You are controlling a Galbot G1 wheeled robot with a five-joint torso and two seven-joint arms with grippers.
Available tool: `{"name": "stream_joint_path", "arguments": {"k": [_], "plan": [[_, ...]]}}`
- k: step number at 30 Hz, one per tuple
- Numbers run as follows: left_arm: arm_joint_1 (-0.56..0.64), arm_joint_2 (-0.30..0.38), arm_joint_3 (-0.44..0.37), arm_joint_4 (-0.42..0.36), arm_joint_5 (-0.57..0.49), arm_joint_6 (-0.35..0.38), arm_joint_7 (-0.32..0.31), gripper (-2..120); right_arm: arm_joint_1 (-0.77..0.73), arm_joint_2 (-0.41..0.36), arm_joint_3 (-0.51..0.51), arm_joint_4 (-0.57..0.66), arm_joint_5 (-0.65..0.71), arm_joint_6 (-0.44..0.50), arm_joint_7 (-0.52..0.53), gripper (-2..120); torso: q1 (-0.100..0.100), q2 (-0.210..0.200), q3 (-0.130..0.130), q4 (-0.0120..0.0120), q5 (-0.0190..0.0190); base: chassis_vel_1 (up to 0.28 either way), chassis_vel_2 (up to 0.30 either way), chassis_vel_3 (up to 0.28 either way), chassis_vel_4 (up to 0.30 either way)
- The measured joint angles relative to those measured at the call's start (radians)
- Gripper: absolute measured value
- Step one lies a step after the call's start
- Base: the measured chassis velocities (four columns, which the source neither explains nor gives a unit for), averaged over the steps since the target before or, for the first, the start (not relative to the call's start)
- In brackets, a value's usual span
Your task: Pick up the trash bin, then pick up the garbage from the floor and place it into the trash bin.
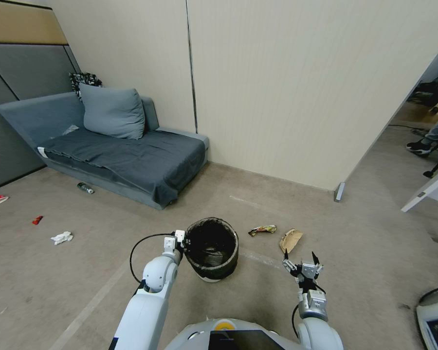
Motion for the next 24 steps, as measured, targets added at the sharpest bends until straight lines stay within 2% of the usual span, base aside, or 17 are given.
{"name": "stream_joint_path", "arguments": {"k": [8,24], "plan": [[0.046,0.022,-0.032,-0.133,-0.053,-0.003,-0.001,2,0.007,0.000,0.009,0.038,0.015,-0.019,0.015,100,0.000,0.000,0.000,0.0002,0.0003,0.000,0.000,0.000,0.000],[0.078,0.050,-0.065,-0.279,-0.108,-0.002,0.006,1,0.008,0.000,0.017,0.066,0.025,-0.048,0.017,100,0.000,0.000,0.000,0.0000,-0.0002,0.000,0.000,0.000,0.000]]}}
